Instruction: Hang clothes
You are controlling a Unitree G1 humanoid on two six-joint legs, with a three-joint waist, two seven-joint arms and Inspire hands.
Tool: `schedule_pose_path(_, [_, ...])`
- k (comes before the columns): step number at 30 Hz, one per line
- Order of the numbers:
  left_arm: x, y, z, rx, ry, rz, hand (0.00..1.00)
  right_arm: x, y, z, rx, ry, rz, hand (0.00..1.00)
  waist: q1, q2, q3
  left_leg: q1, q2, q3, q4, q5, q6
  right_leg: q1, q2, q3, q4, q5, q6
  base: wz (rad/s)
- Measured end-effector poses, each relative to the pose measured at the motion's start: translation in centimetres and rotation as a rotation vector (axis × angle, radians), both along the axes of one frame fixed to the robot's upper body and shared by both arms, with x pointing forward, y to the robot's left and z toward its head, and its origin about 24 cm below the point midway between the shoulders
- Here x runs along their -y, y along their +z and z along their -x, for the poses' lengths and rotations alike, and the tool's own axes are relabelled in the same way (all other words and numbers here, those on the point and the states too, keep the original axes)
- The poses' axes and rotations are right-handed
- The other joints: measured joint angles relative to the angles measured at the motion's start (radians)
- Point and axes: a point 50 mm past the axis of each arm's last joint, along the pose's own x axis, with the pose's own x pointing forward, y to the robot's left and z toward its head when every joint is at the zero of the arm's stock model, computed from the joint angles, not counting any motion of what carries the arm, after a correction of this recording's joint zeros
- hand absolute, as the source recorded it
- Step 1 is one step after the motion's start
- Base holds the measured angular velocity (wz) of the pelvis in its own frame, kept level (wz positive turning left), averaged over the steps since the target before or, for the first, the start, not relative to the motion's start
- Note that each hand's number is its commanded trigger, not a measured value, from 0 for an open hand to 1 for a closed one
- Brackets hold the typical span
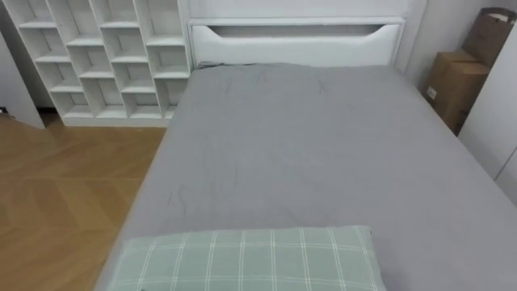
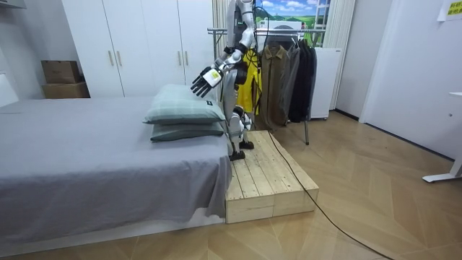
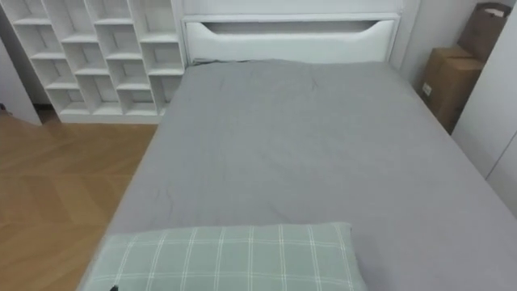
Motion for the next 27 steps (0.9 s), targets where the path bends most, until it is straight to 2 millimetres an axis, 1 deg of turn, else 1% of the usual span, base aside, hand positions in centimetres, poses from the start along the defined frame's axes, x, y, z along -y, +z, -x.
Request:
schedule_pose_path(1, [-0.1,-0.4,0.7,-0.028,0.007,-0.002,0.00,0.2,-0.2,0.5,-0.014,-0.011,-0.002,0.00,0.002,0.004,0.0018,-0.001,-0.001,-0.003,0.004,-0.001,0.002,0.000,0.000,-0.001,0.001,0.000,0.001,0.10])
schedule_pose_path(2, [-0.2,-0.5,1.1,-0.043,0.013,-0.003,0.00,0.3,-0.3,0.7,-0.022,-0.014,-0.003,0.00,0.003,0.004,0.0010,-0.001,-0.001,-0.004,0.004,-0.002,0.002,0.000,0.000,0.000,0.000,0.000,0.001,0.04])
schedule_pose_path(4, [-1.0,-1.2,2.5,-0.103,0.056,-0.013,0.00,0.4,-0.4,1.1,-0.031,-0.022,-0.007,0.00,0.003,-0.001,-0.0012,0.000,-0.002,-0.004,0.003,-0.002,0.002,0.001,-0.001,0.004,-0.001,0.001,0.002,0.00])
schedule_pose_path(6, [-1.5,-1.5,3.4,-0.134,0.089,-0.018,0.00,0.6,-0.6,1.6,-0.049,-0.034,-0.003,0.00,0.002,-0.004,-0.0036,0.000,-0.003,-0.006,0.004,-0.001,0.003,0.002,-0.001,0.006,-0.001,0.001,0.002,0.02])
schedule_pose_path(9, [-1.9,-1.7,4.2,-0.155,0.120,-0.021,0.00,1.1,-1.0,2.6,-0.086,-0.062,0.001,0.00,0.002,-0.006,-0.0050,0.002,-0.007,-0.009,0.003,0.000,0.003,0.002,-0.003,0.032,-0.001,0.001,0.002,0.02])
schedule_pose_path(11, [-2.2,-2.0,5.1,-0.189,0.150,-0.021,0.00,1.4,-1.3,3.5,-0.122,-0.080,0.002,0.00,0.001,-0.008,-0.0052,0.018,-0.011,-0.007,-0.012,0.006,0.006,0.009,-0.006,0.050,-0.001,0.001,0.002,-0.02])
schedule_pose_path(13, [-2.7,-2.5,6.6,-0.247,0.200,-0.022,0.00,1.7,-1.9,5.1,-0.188,-0.105,0.007,0.00,0.001,-0.010,-0.0069,0.030,-0.013,-0.005,-0.023,0.009,0.007,0.009,-0.008,0.074,-0.001,0.000,0.003,-0.04])
schedule_pose_path(15, [-3.1,-2.7,7.8,-0.286,0.238,-0.030,0.00,1.8,-2.2,6.2,-0.238,-0.118,0.004,0.00,0.002,-0.011,-0.0075,0.032,-0.014,-0.001,-0.028,0.011,0.008,0.010,-0.008,0.086,-0.002,0.000,0.004,-0.05])
schedule_pose_path(16, [-3.3,-2.8,8.6,-0.314,0.254,-0.040,0.00,1.8,-2.4,7.0,-0.273,-0.124,0.001,0.00,0.003,-0.013,-0.0068,0.032,-0.014,0.000,-0.027,0.011,0.008,0.014,-0.008,0.086,-0.003,0.000,0.004,-0.03])
schedule_pose_path(17, [-3.3,-2.9,8.9,-0.329,0.261,-0.042,0.00,1.8,-2.5,7.3,-0.290,-0.128,0.000,0.00,0.003,-0.014,-0.0068,0.032,-0.015,0.000,-0.026,0.011,0.008,0.016,-0.008,0.086,-0.006,-0.001,0.004,0.00])
schedule_pose_path(19, [-3.5,-3.1,10.2,-0.379,0.285,-0.049,0.00,1.8,-2.9,9.1,-0.375,-0.148,-0.002,0.00,0.008,-0.018,-0.0037,0.031,-0.014,0.005,-0.024,0.011,0.007,0.016,-0.008,0.091,-0.018,-0.002,0.007,-0.04])
schedule_pose_path(20, [-3.5,-3.1,10.4,-0.391,0.289,-0.050,0.00,1.7,-3.0,9.7,-0.402,-0.153,-0.003,0.00,0.012,-0.018,-0.0035,0.031,-0.015,0.005,-0.023,0.011,0.007,0.015,-0.008,0.094,-0.018,-0.005,0.007,-0.09])
schedule_pose_path(21, [-3.6,-3.2,10.8,-0.414,0.300,-0.052,0.00,1.7,-3.2,10.6,-0.447,-0.161,-0.008,0.00,0.021,-0.022,-0.0012,0.030,-0.016,0.013,-0.021,0.011,0.007,0.016,-0.011,0.099,-0.020,-0.018,0.011,-0.09])
schedule_pose_path(22, [-3.7,-3.3,11.3,-0.438,0.312,-0.052,0.00,1.6,-3.3,11.3,-0.479,-0.167,-0.012,0.00,0.025,-0.020,-0.0003,0.025,-0.016,0.015,-0.010,0.009,0.006,0.016,-0.010,0.103,-0.022,-0.025,0.016,-0.09])
schedule_pose_path(24, [-3.7,-3.4,11.9,-0.474,0.322,-0.055,0.00,1.6,-3.3,11.8,-0.499,-0.170,-0.016,0.00,0.025,-0.016,-0.0004,0.022,-0.015,0.016,-0.004,0.007,0.006,0.015,-0.009,0.103,-0.021,-0.026,0.016,-0.02])
schedule_pose_path(27, [-3.6,-3.6,12.5,-0.524,0.329,-0.055,0.00,1.6,-3.3,11.6,-0.498,-0.165,-0.016,0.00,0.028,-0.017,0.0001,0.022,-0.010,0.018,0.001,0.007,0.006,0.014,-0.009,0.104,-0.018,-0.029,0.014,0.00])
